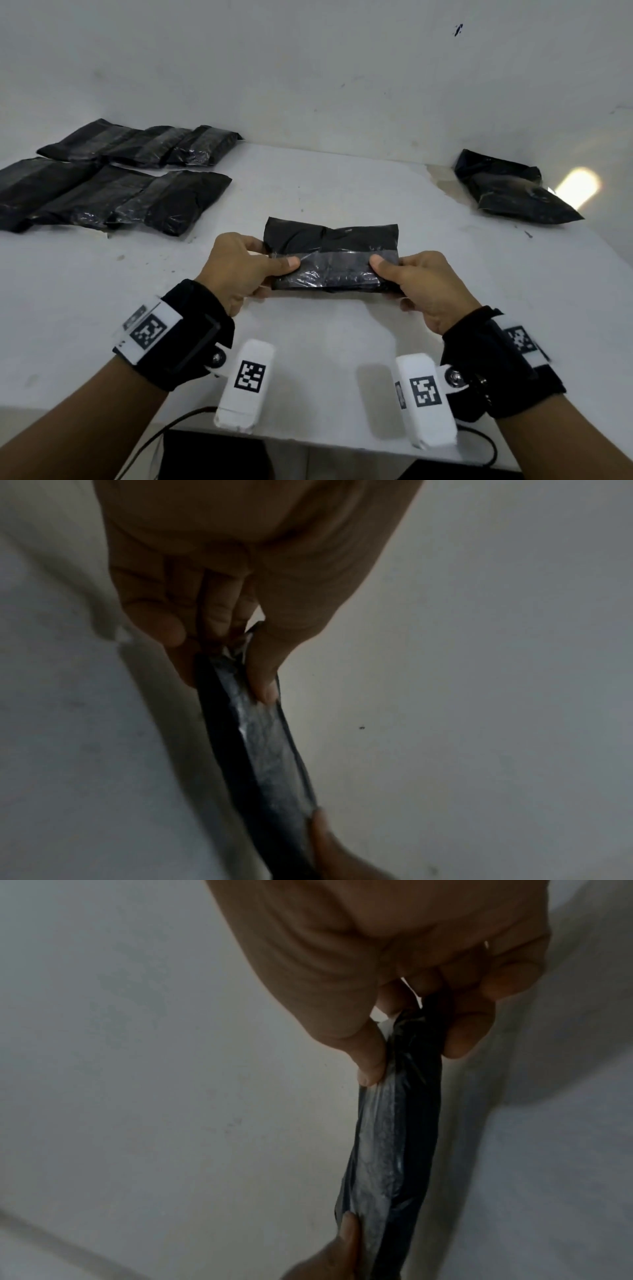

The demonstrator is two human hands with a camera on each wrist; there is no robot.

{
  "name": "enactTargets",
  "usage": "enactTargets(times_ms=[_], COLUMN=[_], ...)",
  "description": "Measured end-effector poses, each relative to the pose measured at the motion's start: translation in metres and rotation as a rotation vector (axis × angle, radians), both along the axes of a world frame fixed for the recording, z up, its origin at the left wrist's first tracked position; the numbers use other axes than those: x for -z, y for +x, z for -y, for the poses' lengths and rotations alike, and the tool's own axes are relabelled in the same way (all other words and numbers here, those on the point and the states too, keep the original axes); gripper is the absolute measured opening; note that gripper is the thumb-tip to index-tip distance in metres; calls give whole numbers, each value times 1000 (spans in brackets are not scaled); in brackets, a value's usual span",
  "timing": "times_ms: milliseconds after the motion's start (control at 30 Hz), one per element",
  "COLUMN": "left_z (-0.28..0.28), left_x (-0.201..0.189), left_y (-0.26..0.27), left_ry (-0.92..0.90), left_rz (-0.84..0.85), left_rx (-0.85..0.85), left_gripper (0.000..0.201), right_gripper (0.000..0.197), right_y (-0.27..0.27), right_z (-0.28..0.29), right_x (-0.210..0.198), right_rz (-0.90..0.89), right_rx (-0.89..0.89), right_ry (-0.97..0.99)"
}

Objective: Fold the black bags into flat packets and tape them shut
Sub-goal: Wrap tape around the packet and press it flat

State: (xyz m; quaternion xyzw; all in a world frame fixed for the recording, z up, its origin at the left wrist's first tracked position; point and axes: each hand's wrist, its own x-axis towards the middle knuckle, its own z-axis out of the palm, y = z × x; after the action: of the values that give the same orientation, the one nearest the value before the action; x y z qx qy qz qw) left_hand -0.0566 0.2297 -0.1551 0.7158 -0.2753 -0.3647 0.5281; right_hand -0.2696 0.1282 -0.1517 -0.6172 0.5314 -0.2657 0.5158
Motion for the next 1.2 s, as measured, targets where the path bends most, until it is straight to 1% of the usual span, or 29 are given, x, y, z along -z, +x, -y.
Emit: enactTargets(times_ms=[100,133,200,267,333,367,400,433,500,533,567,600,667,733,800,867,1000,1200], left_z=[0,-1,-2,-1,-2,-3,-4,-4,-4,-2,1,5,14,23,29,32,29,27], left_x=[10,12,11,4,-4,-7,-9,-11,-13,-15,-15,-14,-11,-7,-2,1,1,3], left_y=[1,2,5,5,3,2,1,-1,-6,-10,-13,-16,-21,-22,-21,-19,-15,-4], left_ry=[21,56,144,231,324,352,347,297,128,61,25,31,147,284,389,435,397,328], left_rz=[230,318,486,591,676,718,760,809,920,951,958,949,918,900,908,918,888,772], left_rx=[-29,-14,28,90,168,197,216,232,298,364,451,547,716,807,857,890,922,948], left_gripper=[37,41,47,51,60,64,67,68,64,62,62,64,71,73,73,75,78,81], right_gripper=[23,23,34,49,58,60,60,59,57,58,59,60,63,63,64,67,71,71], right_y=[1,1,-1,-3,-6,-8,-10,-11,-10,-8,-4,0,10,16,17,15,12,8], right_z=[-3,-3,-5,-5,-5,-6,-8,-10,-18,-21,-22,-22,-16,-7,1,7,13,18], right_x=[9,10,7,0,-7,-10,-13,-15,-17,-16,-15,-13,-8,-3,2,7,12,11], right_rz=[-76,-149,-371,-582,-720,-770,-803,-813,-784,-753,-717,-689,-672,-709,-755,-749,-717,-647], right_rx=[-16,-22,-45,-94,-144,-170,-201,-239,-350,-420,-494,-563,-655,-706,-752,-787,-832,-867], right_ry=[-137,-188,-282,-316,-301,-310,-350,-424,-593,-652,-684,-693,-669,-604,-533,-483,-480,-439])
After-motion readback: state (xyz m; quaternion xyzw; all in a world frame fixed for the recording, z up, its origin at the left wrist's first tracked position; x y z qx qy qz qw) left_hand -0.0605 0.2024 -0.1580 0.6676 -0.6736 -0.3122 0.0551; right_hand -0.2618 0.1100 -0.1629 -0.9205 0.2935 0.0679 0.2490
